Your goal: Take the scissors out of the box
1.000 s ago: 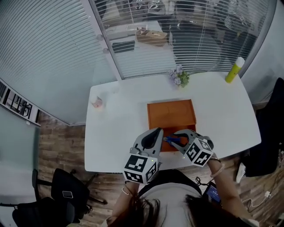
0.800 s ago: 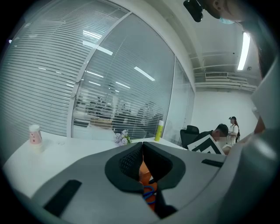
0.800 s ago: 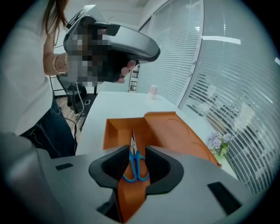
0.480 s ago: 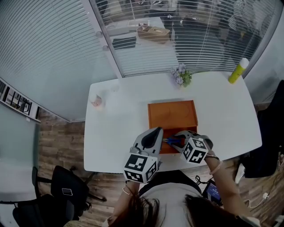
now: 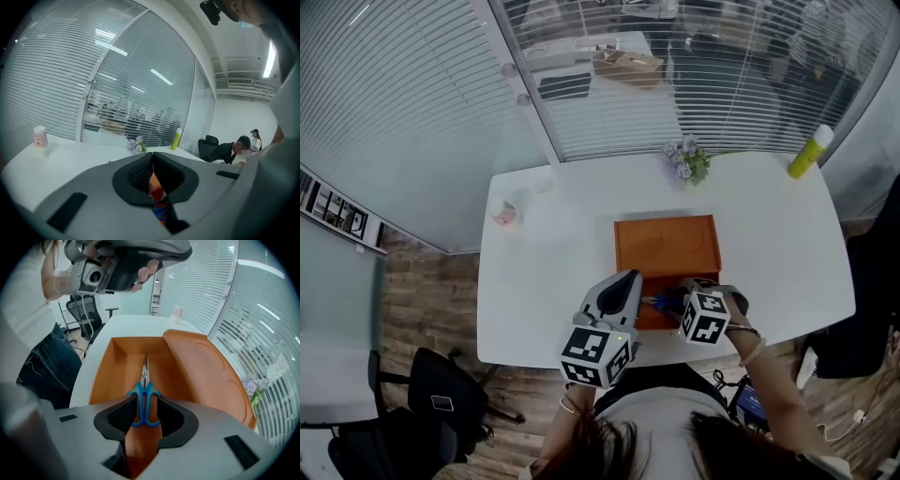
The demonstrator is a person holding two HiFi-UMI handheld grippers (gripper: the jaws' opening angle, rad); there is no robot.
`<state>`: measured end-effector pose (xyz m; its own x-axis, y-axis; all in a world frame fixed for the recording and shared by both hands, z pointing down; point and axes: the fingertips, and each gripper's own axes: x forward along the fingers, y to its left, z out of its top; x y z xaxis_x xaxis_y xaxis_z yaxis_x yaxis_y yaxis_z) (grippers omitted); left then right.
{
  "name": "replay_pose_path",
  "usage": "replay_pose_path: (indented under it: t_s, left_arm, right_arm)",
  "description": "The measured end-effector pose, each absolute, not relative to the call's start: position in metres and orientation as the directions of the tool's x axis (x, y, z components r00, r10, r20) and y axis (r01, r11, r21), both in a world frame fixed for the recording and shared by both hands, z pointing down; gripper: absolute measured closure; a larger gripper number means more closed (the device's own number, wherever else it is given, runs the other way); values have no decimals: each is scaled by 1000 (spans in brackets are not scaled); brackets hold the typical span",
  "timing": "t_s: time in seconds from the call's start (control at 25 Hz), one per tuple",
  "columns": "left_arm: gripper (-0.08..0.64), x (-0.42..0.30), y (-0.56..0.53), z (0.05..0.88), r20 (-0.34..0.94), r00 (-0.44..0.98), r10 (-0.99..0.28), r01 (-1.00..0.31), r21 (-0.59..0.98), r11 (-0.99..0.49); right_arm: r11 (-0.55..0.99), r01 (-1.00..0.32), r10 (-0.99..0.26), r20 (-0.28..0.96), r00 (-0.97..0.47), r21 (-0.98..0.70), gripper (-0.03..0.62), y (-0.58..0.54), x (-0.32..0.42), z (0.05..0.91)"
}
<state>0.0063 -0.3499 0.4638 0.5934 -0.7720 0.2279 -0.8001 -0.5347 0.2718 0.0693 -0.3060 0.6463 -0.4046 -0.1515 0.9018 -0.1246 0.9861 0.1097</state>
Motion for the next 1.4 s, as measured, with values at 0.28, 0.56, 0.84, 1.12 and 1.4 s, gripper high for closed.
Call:
replay_pose_path:
  t_s: [0.28,0.56,0.84,1.12,1.4]
  left_arm:
    - [540,2,-355,466,234,585,-776,-805,279,-523]
    - [540,-1,-358,467,234,579,-781,-810,277,-517]
    - [541,-3,-354,467,231,579,-782,-809,283,-515]
    - [541,-4,-350,465,225,576,-786,-810,281,-514]
    - [541,-6,-342,459,212,580,-787,-807,279,-520]
  right_arm:
    - [988,-129,-127,911,-392,83,432,-305,68,655]
    - [989,-148,-73,908,-412,12,462,-303,67,657]
    - [990,-141,-80,906,-415,22,479,-301,66,656]
    - [984,-169,-124,904,-408,59,480,-302,68,656]
    - [977,-192,-168,903,-396,98,482,-298,65,651]
